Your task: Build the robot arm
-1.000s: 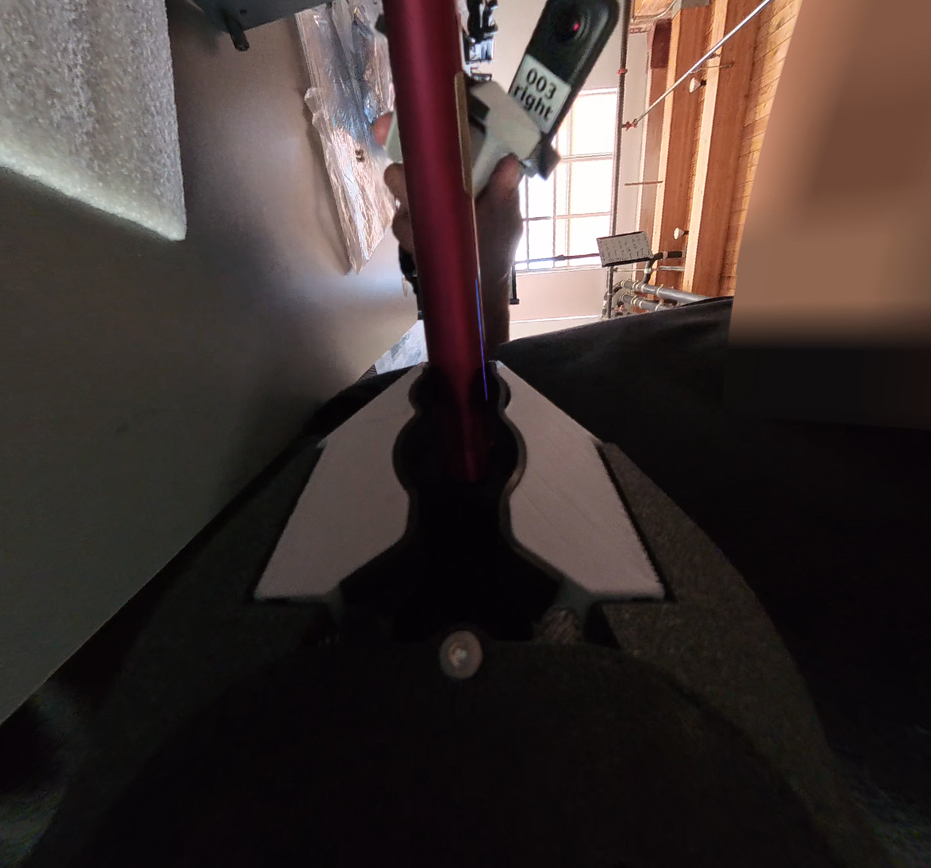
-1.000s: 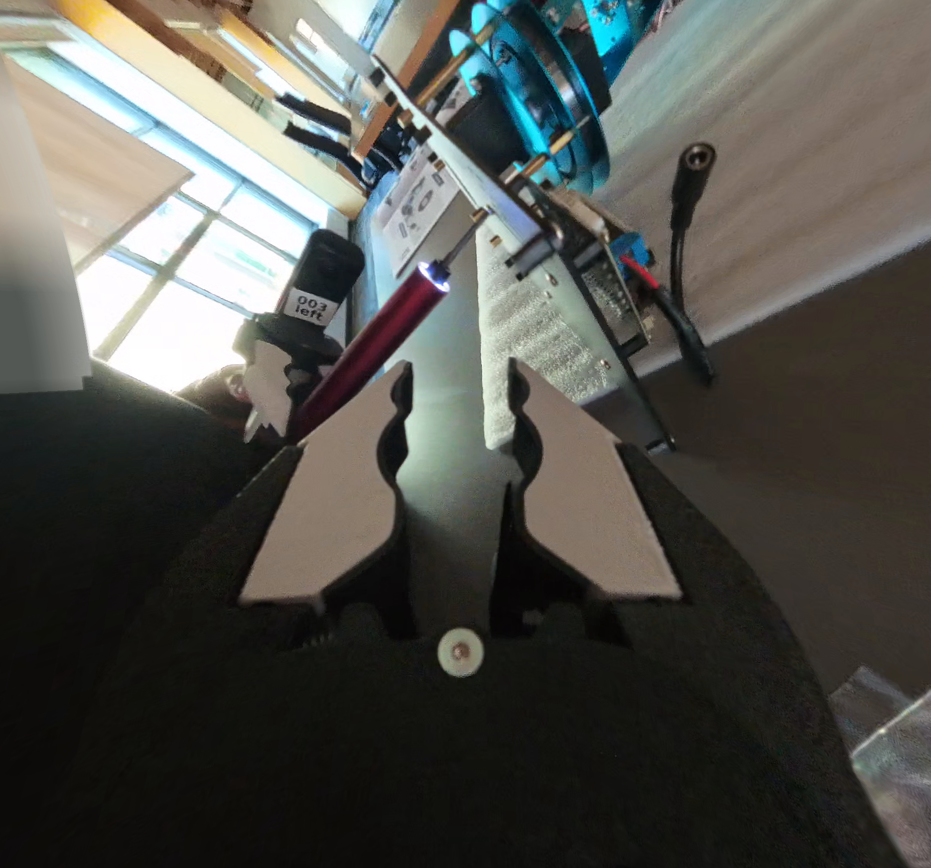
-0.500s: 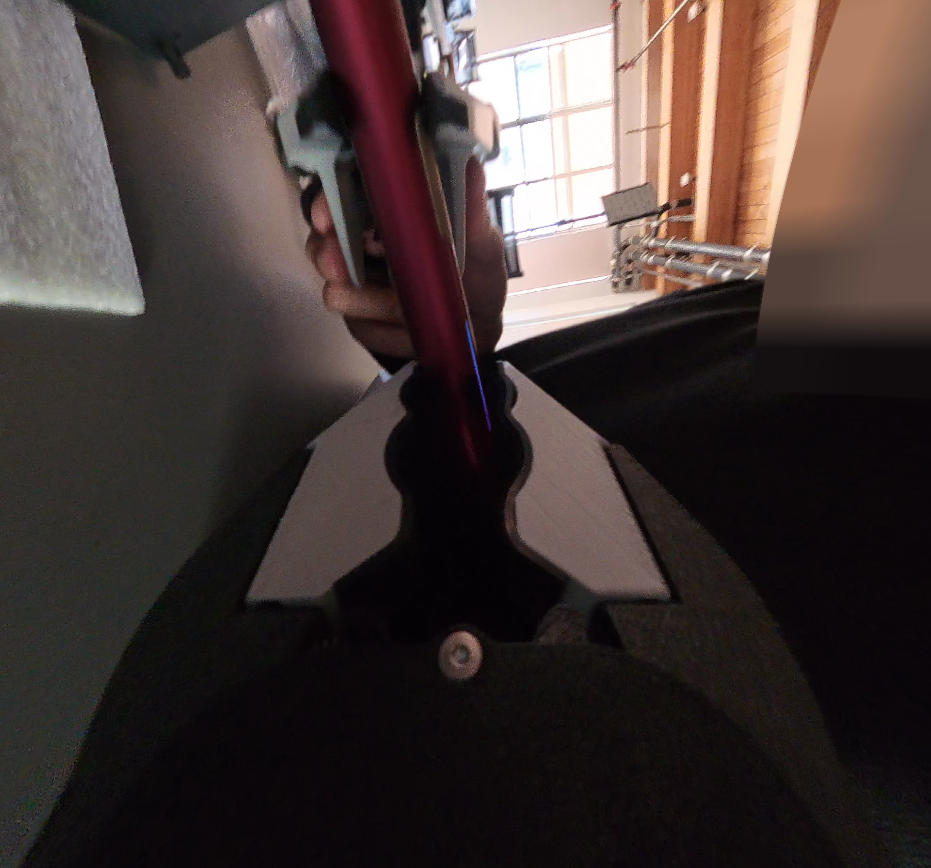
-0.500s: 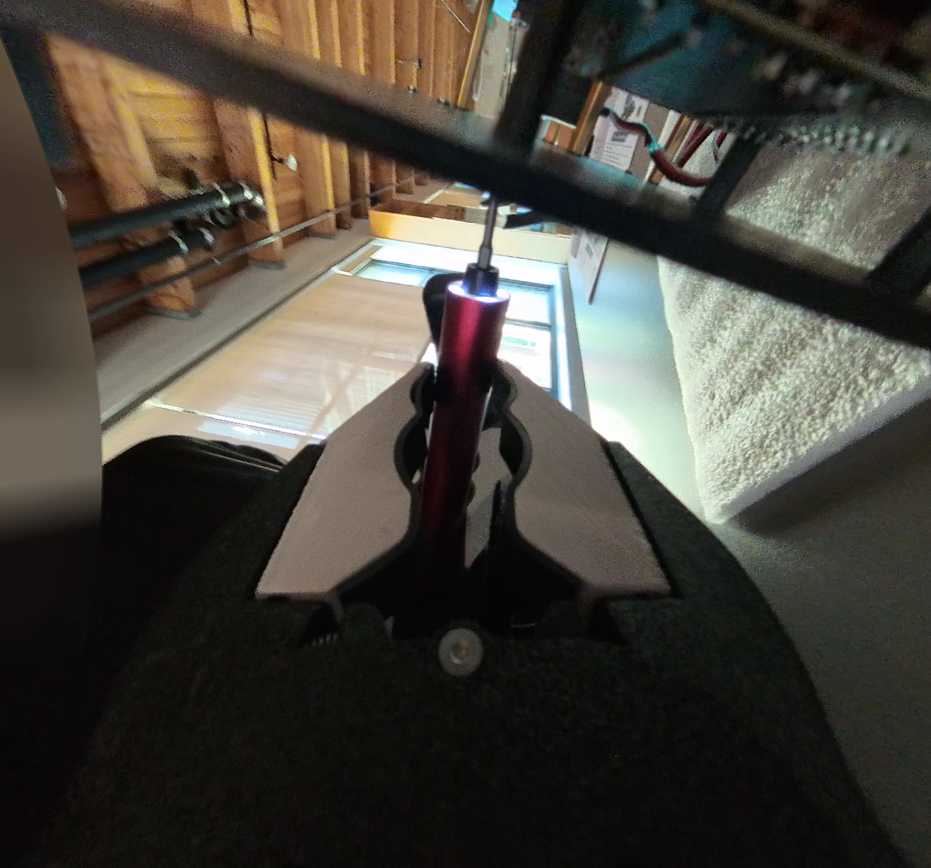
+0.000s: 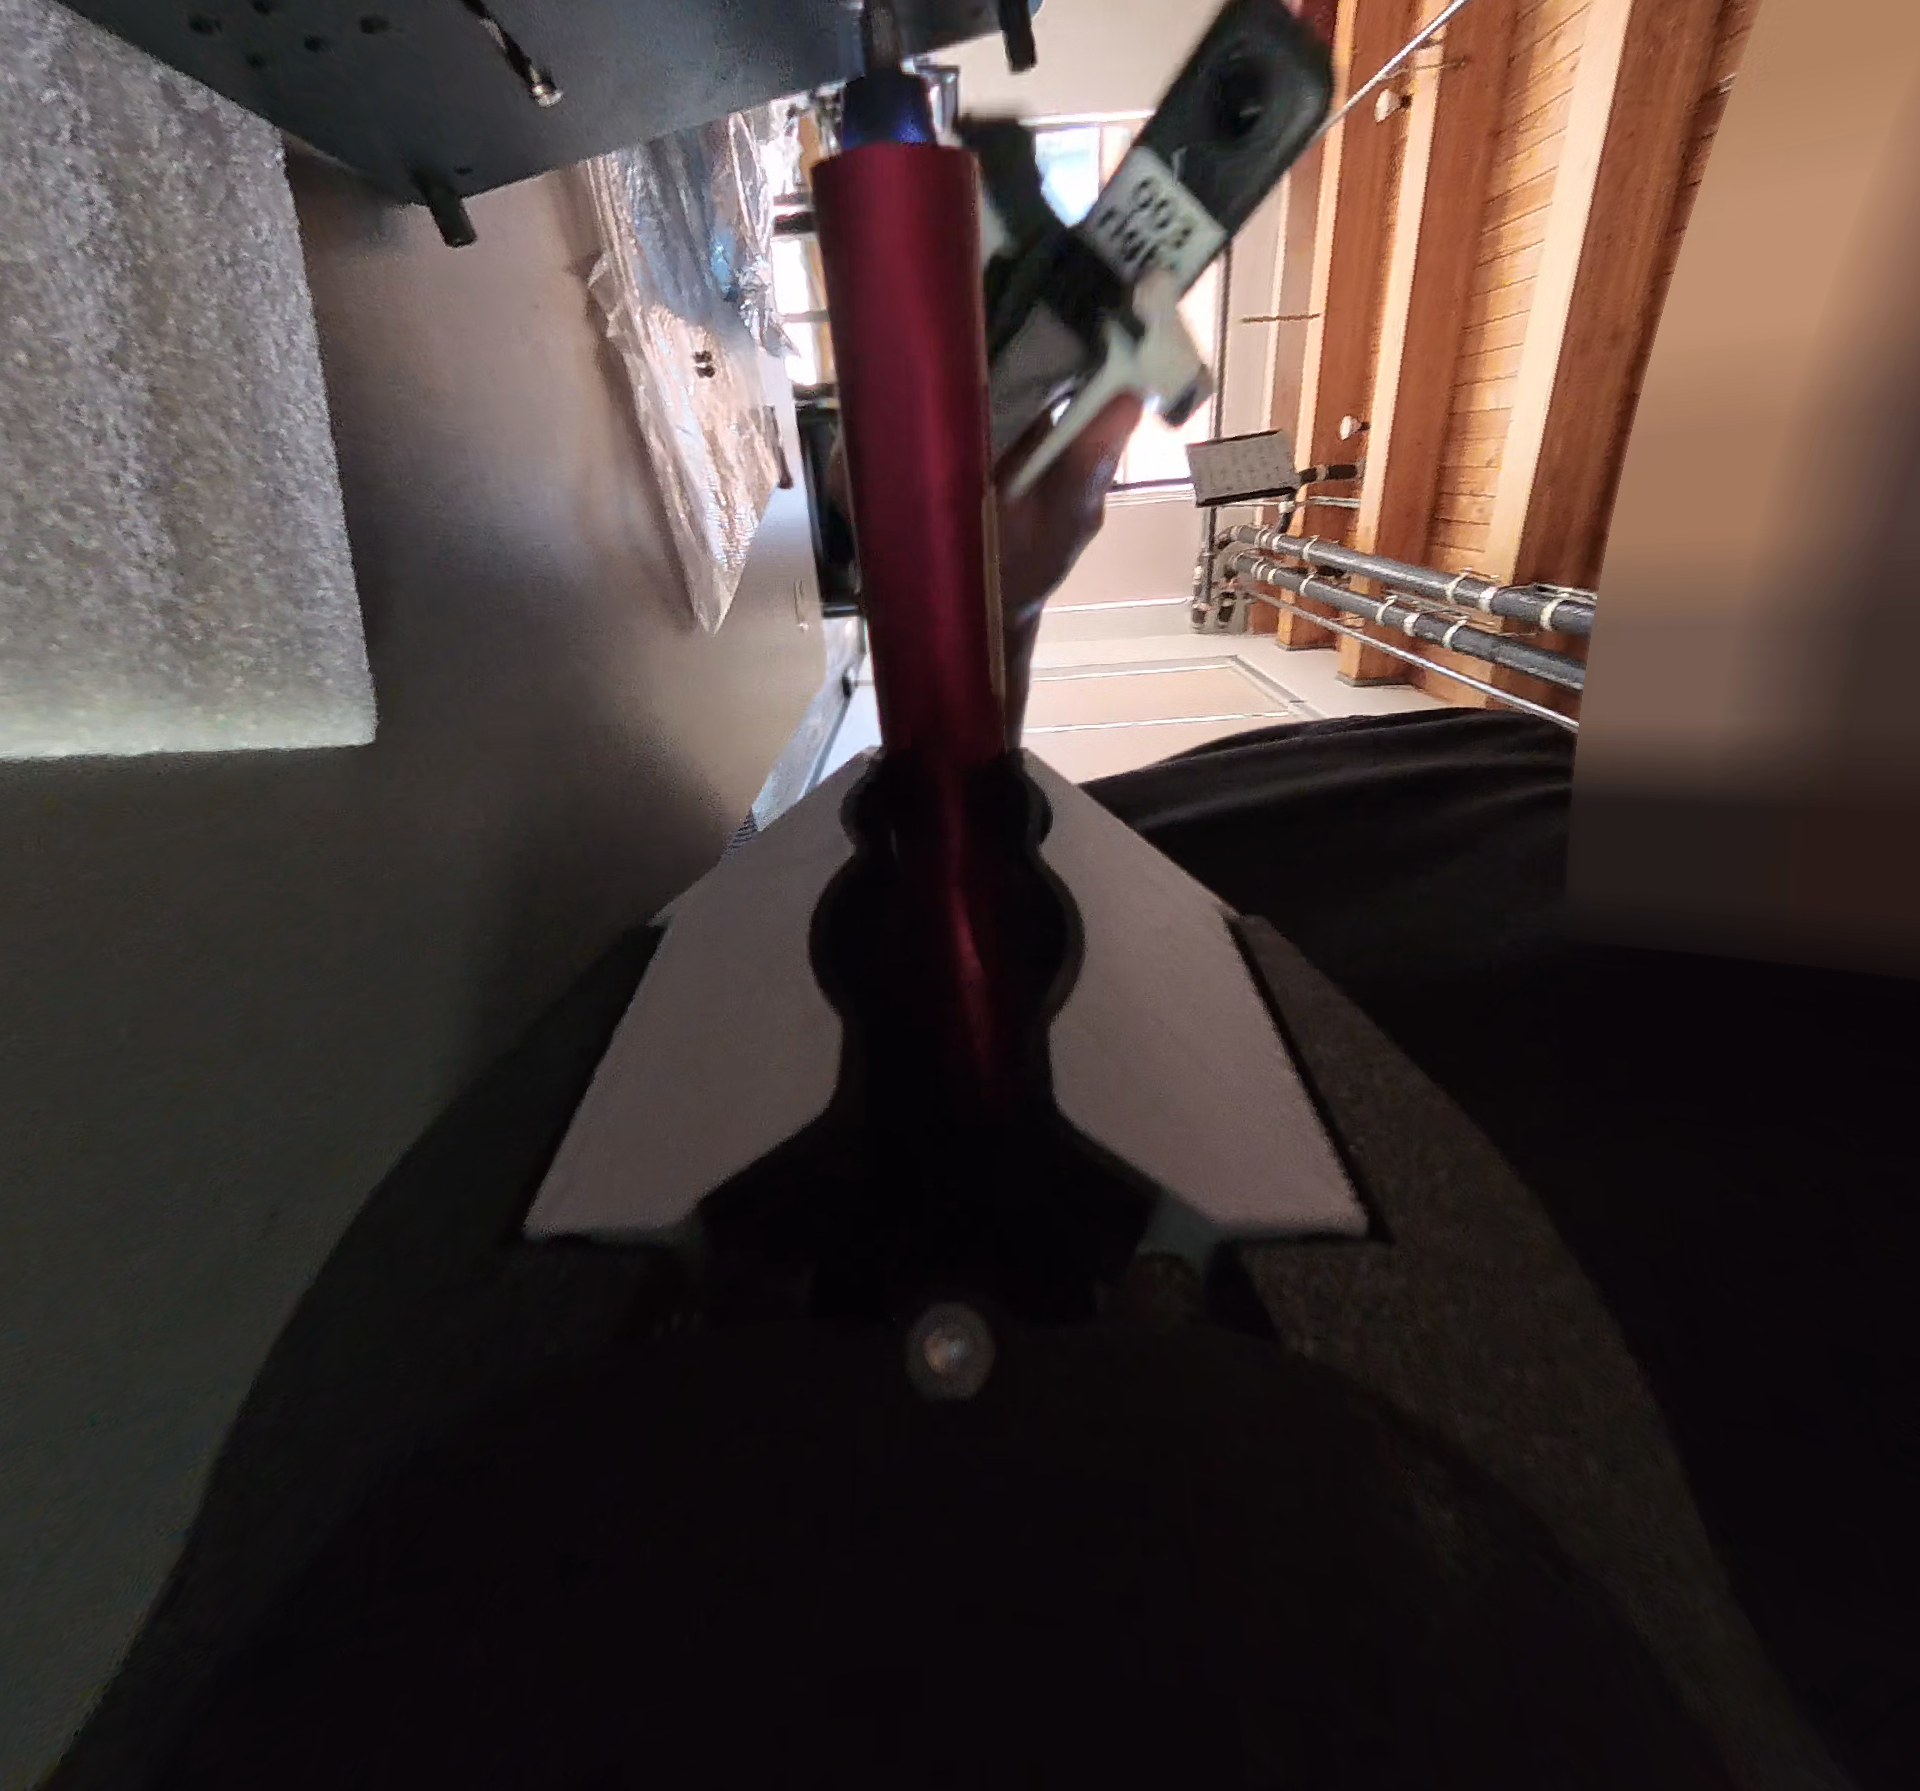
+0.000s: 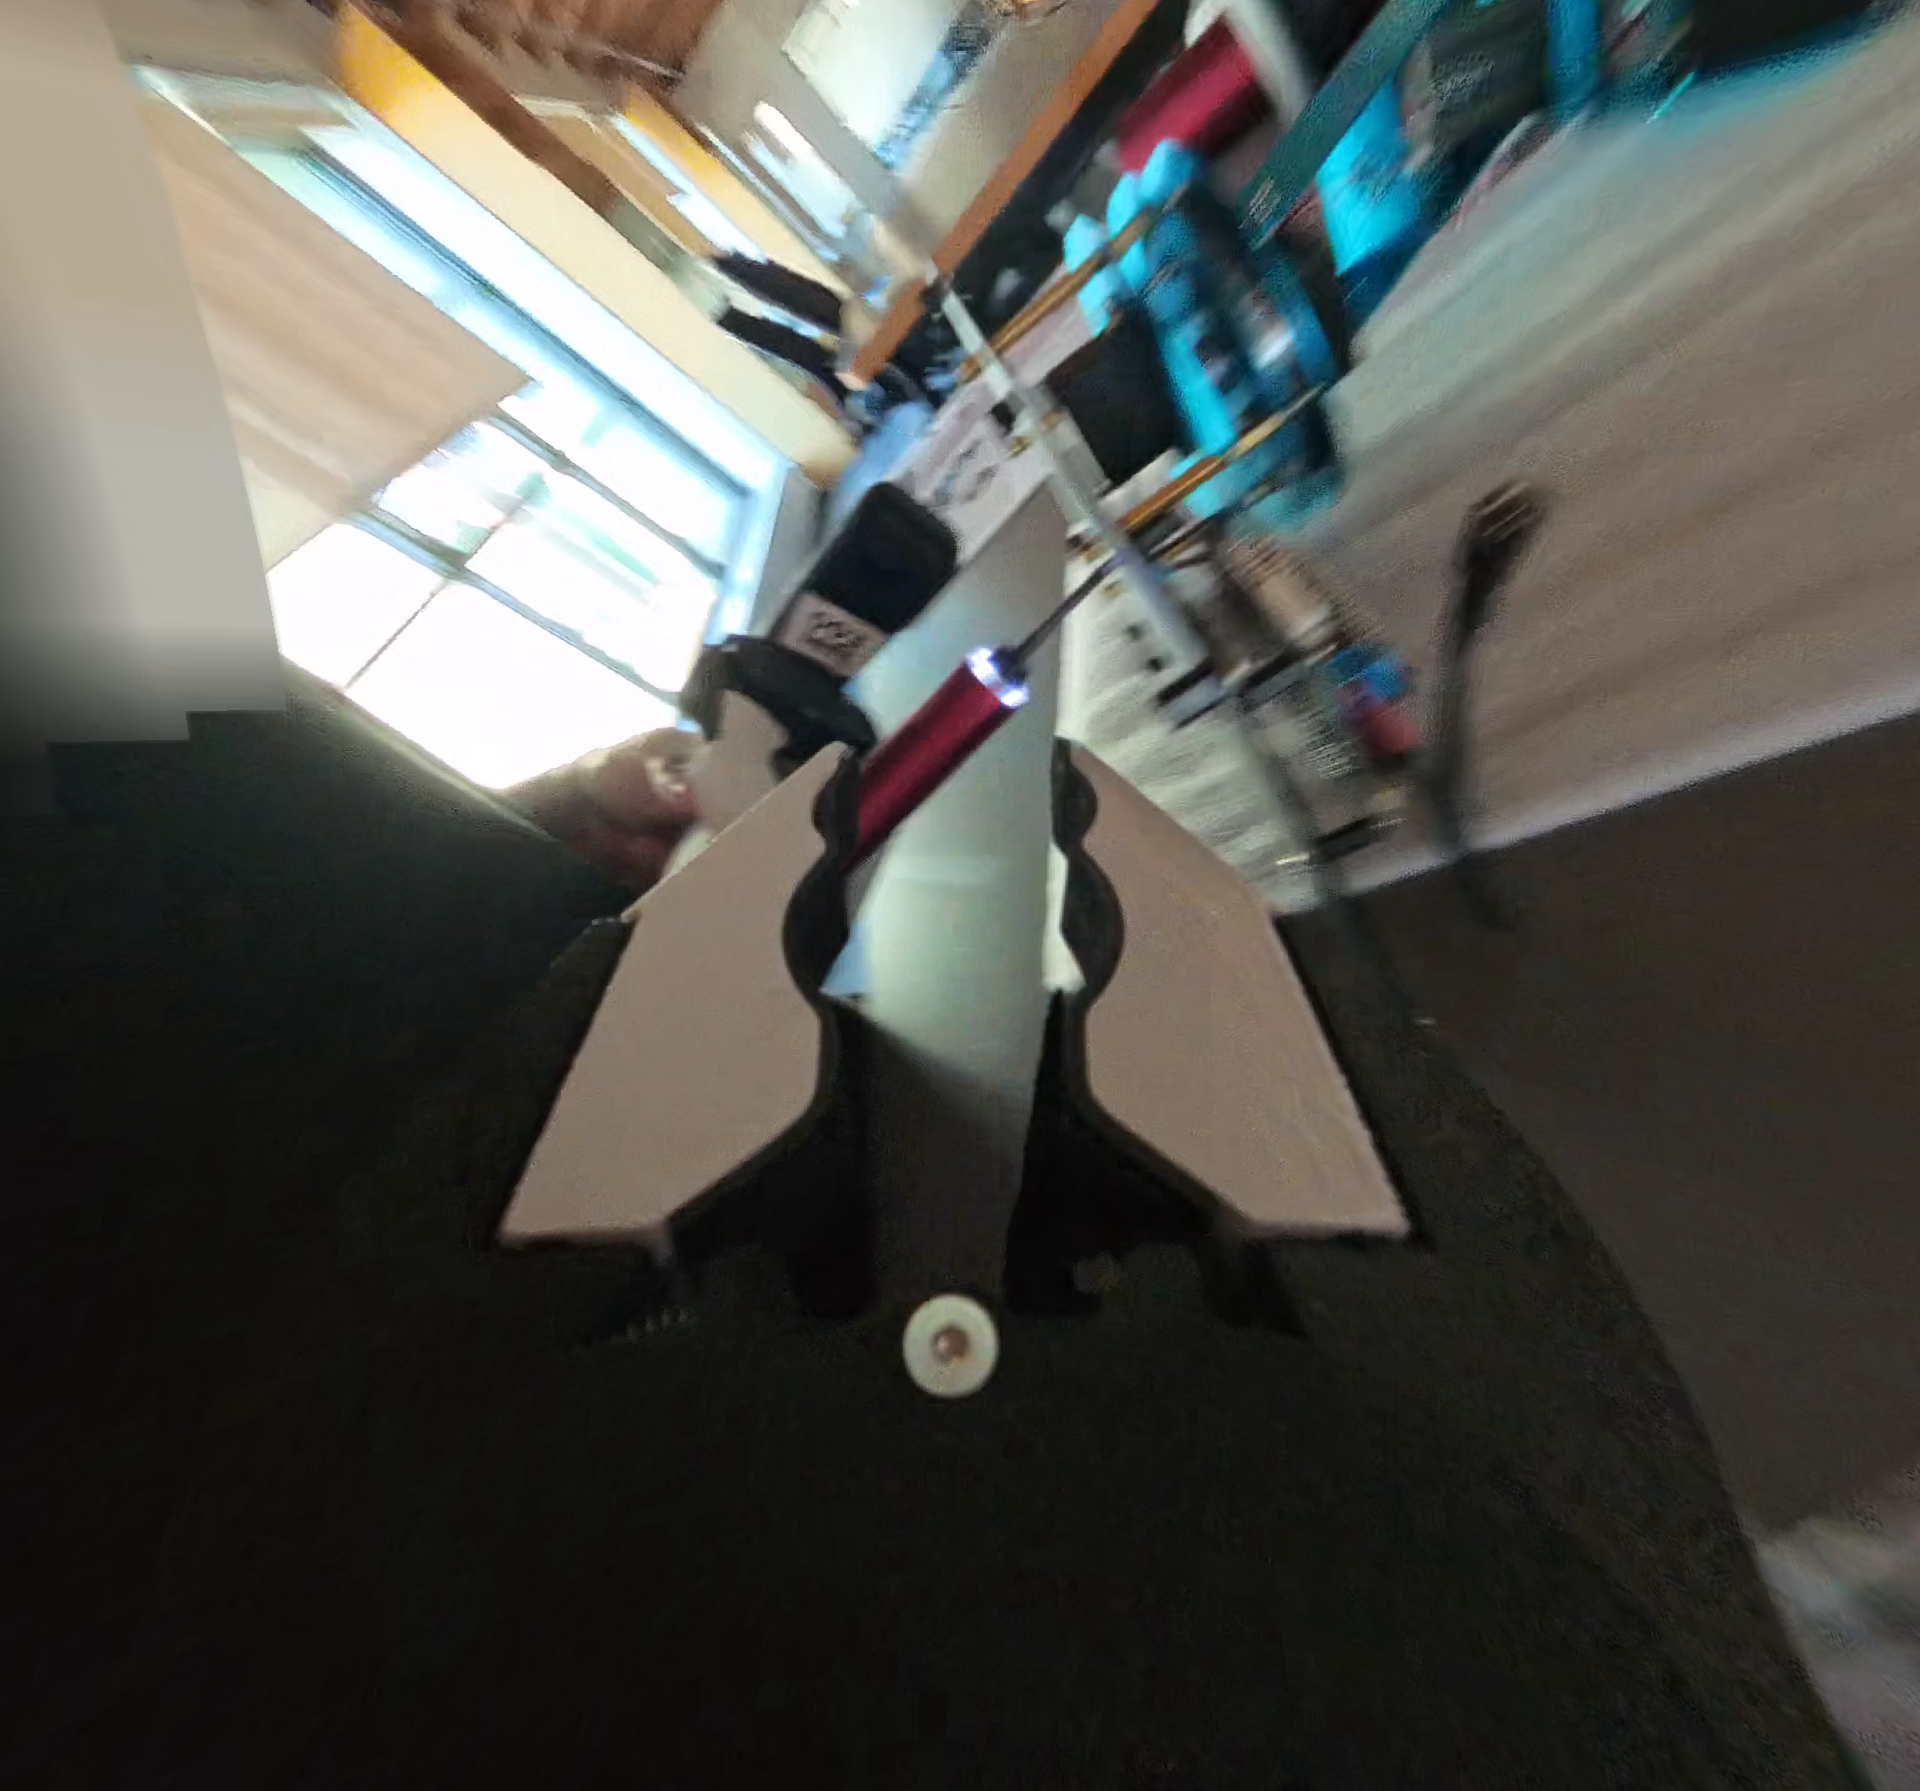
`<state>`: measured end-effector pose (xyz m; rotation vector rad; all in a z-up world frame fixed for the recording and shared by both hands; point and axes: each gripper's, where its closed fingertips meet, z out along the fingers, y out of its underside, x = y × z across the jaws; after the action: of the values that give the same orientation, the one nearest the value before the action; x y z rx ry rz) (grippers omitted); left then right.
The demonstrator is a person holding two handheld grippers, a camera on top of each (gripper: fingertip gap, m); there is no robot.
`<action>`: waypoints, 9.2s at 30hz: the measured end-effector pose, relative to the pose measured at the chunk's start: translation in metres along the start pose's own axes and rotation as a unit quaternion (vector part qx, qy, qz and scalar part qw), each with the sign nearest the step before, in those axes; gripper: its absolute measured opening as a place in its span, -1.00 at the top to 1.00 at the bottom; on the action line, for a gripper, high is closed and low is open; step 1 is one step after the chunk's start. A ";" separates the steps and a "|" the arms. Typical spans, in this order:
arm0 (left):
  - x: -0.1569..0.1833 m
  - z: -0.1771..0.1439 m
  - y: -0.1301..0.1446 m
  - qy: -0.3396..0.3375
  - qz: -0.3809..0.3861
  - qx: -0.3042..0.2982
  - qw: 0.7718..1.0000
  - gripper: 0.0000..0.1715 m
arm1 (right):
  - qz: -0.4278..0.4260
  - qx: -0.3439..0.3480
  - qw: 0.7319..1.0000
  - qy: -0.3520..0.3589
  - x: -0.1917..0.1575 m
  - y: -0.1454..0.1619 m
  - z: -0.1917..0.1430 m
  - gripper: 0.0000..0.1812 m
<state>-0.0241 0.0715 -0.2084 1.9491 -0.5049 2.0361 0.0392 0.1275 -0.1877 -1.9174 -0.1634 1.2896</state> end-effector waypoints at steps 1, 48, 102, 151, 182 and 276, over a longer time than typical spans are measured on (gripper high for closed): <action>-0.001 0.000 0.000 -0.005 0.001 -0.003 1.000 0.77 | -0.045 0.004 0.998 0.034 0.009 -0.014 -0.014 0.66; 0.004 -0.004 0.002 0.000 -0.017 -0.065 0.998 0.78 | -0.560 -0.410 0.631 -0.348 0.041 -0.013 0.064 0.93; 0.008 0.004 0.000 -0.003 -0.018 -0.098 0.995 0.76 | -0.503 -0.332 0.732 -0.317 0.047 -0.024 0.049 0.75; -0.003 -0.003 0.004 -0.035 0.030 -0.147 0.988 0.76 | 0.353 0.044 0.934 -0.009 -0.017 0.044 0.063 0.79; 0.002 -0.002 0.000 -0.027 0.022 -0.150 0.988 0.75 | 0.415 0.064 0.907 -0.030 -0.015 0.039 0.062 0.79; 0.003 0.000 -0.005 -0.034 0.054 -0.067 0.996 0.75 | 0.146 0.094 0.980 0.101 -0.001 0.001 -0.062 0.16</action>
<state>-0.0216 0.0759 -0.2054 1.9543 -0.7569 1.9480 0.0893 0.0932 -0.1775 -1.9415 0.3440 1.2372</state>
